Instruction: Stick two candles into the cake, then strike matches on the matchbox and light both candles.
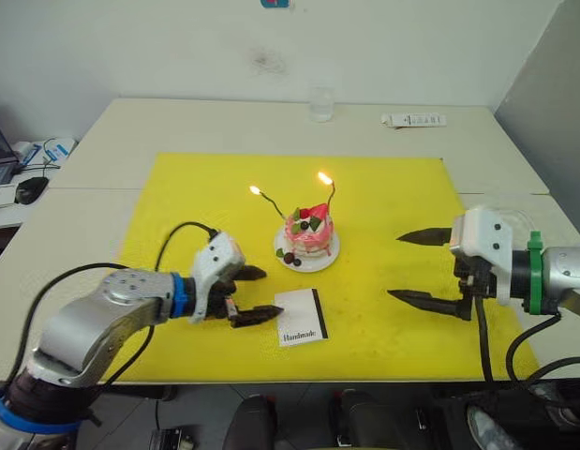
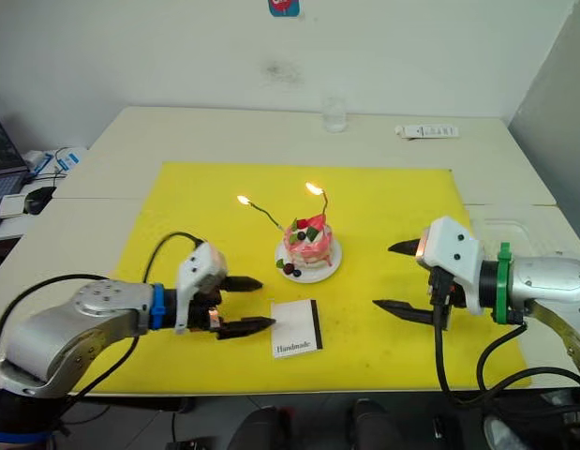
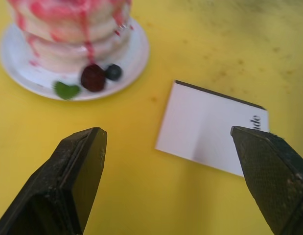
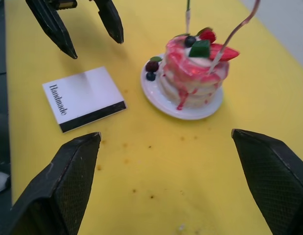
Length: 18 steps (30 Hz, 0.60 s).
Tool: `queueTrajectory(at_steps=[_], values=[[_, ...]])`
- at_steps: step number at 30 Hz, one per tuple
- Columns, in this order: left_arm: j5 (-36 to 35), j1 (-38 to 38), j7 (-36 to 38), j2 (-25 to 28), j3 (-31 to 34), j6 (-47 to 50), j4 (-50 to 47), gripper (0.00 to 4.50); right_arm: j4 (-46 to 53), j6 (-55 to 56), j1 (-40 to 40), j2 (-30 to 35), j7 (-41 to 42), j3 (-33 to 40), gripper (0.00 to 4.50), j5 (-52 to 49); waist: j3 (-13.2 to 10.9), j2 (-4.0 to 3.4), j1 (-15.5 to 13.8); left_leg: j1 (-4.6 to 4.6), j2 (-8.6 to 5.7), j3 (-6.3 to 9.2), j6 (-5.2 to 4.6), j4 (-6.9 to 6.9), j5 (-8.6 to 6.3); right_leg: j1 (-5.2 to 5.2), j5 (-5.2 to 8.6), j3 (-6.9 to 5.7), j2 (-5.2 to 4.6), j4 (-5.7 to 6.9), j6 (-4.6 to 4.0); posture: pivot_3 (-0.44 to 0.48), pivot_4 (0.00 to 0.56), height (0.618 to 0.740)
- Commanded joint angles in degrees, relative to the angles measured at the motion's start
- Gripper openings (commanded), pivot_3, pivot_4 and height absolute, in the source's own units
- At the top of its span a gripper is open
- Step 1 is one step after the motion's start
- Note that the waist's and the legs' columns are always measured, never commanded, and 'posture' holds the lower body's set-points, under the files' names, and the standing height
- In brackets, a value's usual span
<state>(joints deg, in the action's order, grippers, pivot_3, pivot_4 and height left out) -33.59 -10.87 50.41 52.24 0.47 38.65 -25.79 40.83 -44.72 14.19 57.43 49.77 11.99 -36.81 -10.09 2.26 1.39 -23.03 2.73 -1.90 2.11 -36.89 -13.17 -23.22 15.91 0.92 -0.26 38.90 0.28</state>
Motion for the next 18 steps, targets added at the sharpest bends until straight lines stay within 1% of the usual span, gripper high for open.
queueTrajectory(at_steps=[1, 2, 4, 6, 8, 10, 14, 18], values=[[2.7, 1.3, 0.6, 1.1, 8.7, -7.2, 2.5, 4.48, -0.8, 3.8, 0.8, -0.2, -0.8, 6.5, 4.5, 0.4, 0.0, -0.01, 0.0, 0.0, 0.0, 0.0, 0.0, 0.0, 0.0, 0.0, 0.0, 0.0, 0.0, 0.0, 0.0, 0.0, 0.15, 0.74], [3.5, 1.5, 0.3, 1.3, 10.2, -8.3, 3.2, 4.48, -1.1, 4.7, 0.6, -0.2, -0.6, 7.7, 4.5, 0.6, 0.0, 0.0, 0.0, 0.0, 0.01, 0.0, 0.0, 0.0, 0.0, -0.01, 0.0, -0.02, 0.0, 0.0, 0.0, 0.0, 0.15, 0.74], [7.8, 2.7, -0.5, 2.9, 12.8, -12.4, 5.8, 4.48, -2.8, 6.6, -0.9, 0.8, 2.0, 12.3, 4.5, 0.4, 0.0, 0.0, 0.0, -0.01, 0.01, 0.01, 0.0, 0.0, 0.0, -0.01, 0.0, -0.03, 0.0, 0.0, 0.0, 0.0, 0.15, 0.74], [9.9, 3.3, -0.5, 3.9, 14.9, -14.7, 7.8, 4.48, -4.1, 8.4, -3.6, 2.1, 5.2, 16.6, 4.5, 0.7, 0.0, 0.0, -0.1, 0.0, 0.0, -0.02, -0.01, 0.04, 0.0, -0.01, 0.01, -0.02, 0.0, -0.02, -0.01, 0.0, 0.15, 0.74], [11.0, 4.5, 0.9, 4.7, 16.8, -16.9, 9.2, 4.48, -6.2, 8.7, -8.3, 4.3, 10.6, 22.2, 4.5, 1.1, 0.0, 0.0, -0.1, -0.01, 0.0, -0.04, -0.01, 0.05, -0.01, -0.01, 0.02, -0.02, -0.02, -0.03, -0.01, 0.0, 0.15, 0.74], [11.1, 6.4, 2.4, 5.3, 18.1, -17.4, 9.6, 4.48, -7.7, 9.3, -11.8, 5.9, 13.9, 25.7, 4.5, 1.8, 0.0, 0.0, -0.2, -0.02, 0.0, -0.06, -0.01, 0.06, -0.01, 0.0, 0.03, -0.01, -0.07, -0.06, 0.0, 0.0, 0.15, 0.74], [10.0, 8.8, 4.1, 5.2, 20.4, -16.9, 10.2, 4.48, -8.3, 10.4, -14.8, 5.9, 15.5, 27.6, 4.5, 2.0, 0.0, 0.0, -0.2, 0.02, 0.02, -0.08, -0.01, 0.06, -0.01, 0.0, 0.03, -0.03, -0.12, -0.02, 0.0, 0.0, 0.15, 0.74], [8.5, 9.9, 5.9, 4.6, 21.7, -16.9, 10.6, 4.48, -9.2, 12.7, -16.7, 5.0, 16.1, 26.5, 4.5, 3.0, 0.0, 0.0, -0.1, 0.08, 0.05, -0.08, -0.01, 0.05, -0.01, 0.01, 0.02, -0.04, -0.12, 0.07, -0.02, 0.0, 0.15, 0.74]])
